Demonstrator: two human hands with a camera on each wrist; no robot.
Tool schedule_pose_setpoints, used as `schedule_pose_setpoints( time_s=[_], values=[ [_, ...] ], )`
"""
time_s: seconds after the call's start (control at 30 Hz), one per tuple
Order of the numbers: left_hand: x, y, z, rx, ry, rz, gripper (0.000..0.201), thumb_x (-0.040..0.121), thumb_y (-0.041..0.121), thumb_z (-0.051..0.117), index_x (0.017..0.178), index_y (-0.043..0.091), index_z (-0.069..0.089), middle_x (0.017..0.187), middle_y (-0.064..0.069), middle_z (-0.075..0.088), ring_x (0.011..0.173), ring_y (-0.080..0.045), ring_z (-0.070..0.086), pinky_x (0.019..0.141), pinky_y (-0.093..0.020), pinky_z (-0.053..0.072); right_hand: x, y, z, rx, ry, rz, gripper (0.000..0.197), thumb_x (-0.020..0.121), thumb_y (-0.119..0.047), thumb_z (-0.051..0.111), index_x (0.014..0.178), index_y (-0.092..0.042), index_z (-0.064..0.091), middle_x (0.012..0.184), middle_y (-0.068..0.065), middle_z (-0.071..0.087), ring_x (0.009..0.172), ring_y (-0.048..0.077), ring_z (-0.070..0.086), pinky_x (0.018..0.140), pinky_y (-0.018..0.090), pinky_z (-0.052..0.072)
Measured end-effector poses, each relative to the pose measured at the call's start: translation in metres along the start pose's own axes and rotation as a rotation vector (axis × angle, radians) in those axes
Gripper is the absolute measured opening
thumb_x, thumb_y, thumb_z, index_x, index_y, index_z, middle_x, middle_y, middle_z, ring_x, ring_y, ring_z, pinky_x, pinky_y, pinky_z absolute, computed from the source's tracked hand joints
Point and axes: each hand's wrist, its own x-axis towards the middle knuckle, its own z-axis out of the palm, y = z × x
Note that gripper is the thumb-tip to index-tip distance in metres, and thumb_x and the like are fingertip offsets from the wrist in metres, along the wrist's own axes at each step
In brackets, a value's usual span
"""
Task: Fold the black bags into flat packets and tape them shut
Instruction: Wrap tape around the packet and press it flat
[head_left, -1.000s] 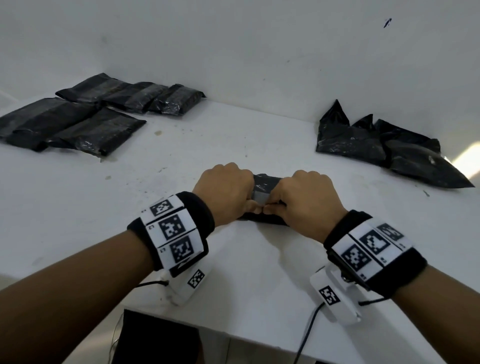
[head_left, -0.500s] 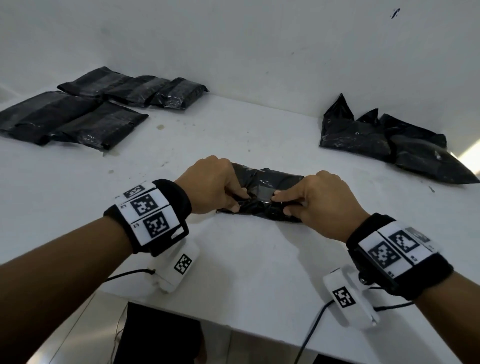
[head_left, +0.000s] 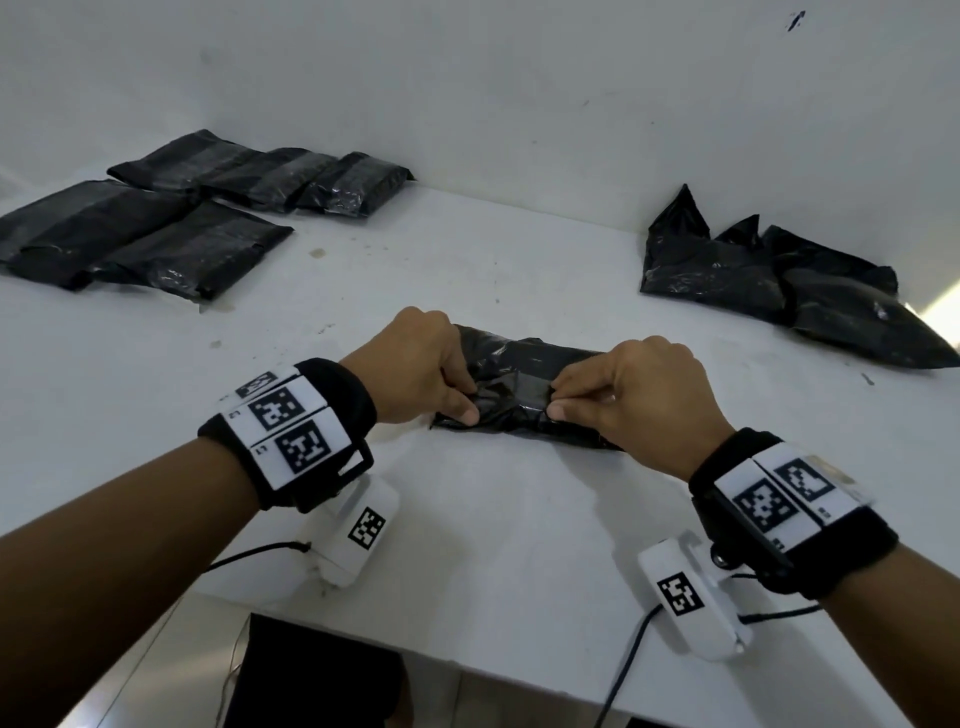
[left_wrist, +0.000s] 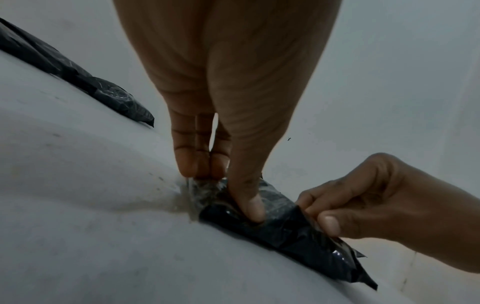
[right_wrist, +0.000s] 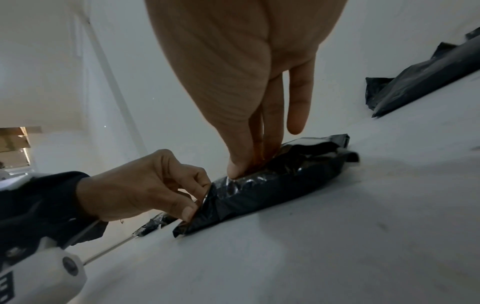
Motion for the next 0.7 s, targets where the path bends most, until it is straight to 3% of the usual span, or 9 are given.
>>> schedule_pose_setpoints(
  time_s=[0.07, 0.17, 0.33, 0.47, 0.6, 0.7],
  values=[
    [0.001, -0.002, -0.001, 0.002, -0.015, 0.001, 0.026, 0.066, 0.024, 0.090, 0.089, 0.015, 0.080, 0.075, 0.006, 0.065, 0.069, -0.006, 0.059, 0.058, -0.006, 0.037, -0.001, 0.004, -0.002, 0.064, -0.027, 0.027, 0.014, 0.074, -0.032, 0.084, 0.087, -0.037, 0.080, 0.094, -0.020, 0.075, 0.092, 0.004, 0.069, 0.081, 0.034, 0.054],
    [0.002, -0.003, -0.003, -0.015, -0.032, -0.016, 0.024, 0.064, 0.025, 0.091, 0.083, 0.021, 0.078, 0.081, 0.002, 0.069, 0.076, -0.013, 0.064, 0.068, -0.023, 0.050, -0.002, 0.013, -0.003, 0.171, -0.102, 0.059, 0.028, 0.071, -0.019, 0.088, 0.093, -0.034, 0.079, 0.099, -0.022, 0.074, 0.101, -0.006, 0.065, 0.092, 0.032, 0.053],
    [0.001, -0.005, -0.007, -0.047, -0.076, -0.030, 0.027, 0.062, 0.024, 0.092, 0.082, 0.029, 0.074, 0.086, 0.000, 0.069, 0.082, -0.014, 0.064, 0.079, -0.034, 0.053, -0.007, 0.023, -0.002, 0.361, -0.160, 0.041, 0.040, 0.071, 0.005, 0.082, 0.100, -0.023, 0.078, 0.109, -0.009, 0.074, 0.109, -0.002, 0.064, 0.099, 0.029, 0.052],
    [-0.002, -0.007, -0.011, -0.019, -0.111, -0.030, 0.032, 0.065, 0.021, 0.090, 0.094, 0.023, 0.077, 0.088, 0.003, 0.068, 0.085, -0.009, 0.063, 0.082, -0.031, 0.052, -0.011, 0.027, -0.002, 0.407, -0.191, 0.035, 0.054, 0.071, 0.022, 0.072, 0.102, -0.022, 0.077, 0.116, -0.007, 0.072, 0.114, -0.001, 0.062, 0.097, 0.024, 0.052],
    [-0.007, -0.010, -0.012, -0.045, -0.125, -0.019, 0.039, 0.065, 0.011, 0.089, 0.098, 0.025, 0.075, 0.094, 0.004, 0.068, 0.072, 0.007, 0.061, 0.070, -0.010, 0.046, -0.014, 0.024, 0.000, 0.374, -0.157, 0.007, 0.061, 0.070, 0.028, 0.063, 0.104, -0.020, 0.076, 0.117, -0.006, 0.071, 0.117, 0.003, 0.062, 0.098, 0.019, 0.050],
    [-0.012, -0.013, -0.010, -0.080, -0.127, -0.030, 0.044, 0.067, 0.000, 0.085, 0.104, 0.021, 0.076, 0.097, 0.003, 0.066, 0.069, 0.009, 0.062, 0.071, -0.007, 0.045, -0.016, 0.022, -0.002, 0.335, -0.160, -0.012, 0.065, 0.070, 0.030, 0.056, 0.108, -0.018, 0.076, 0.118, -0.005, 0.071, 0.118, 0.005, 0.061, 0.095, 0.013, 0.049]
  ],
)
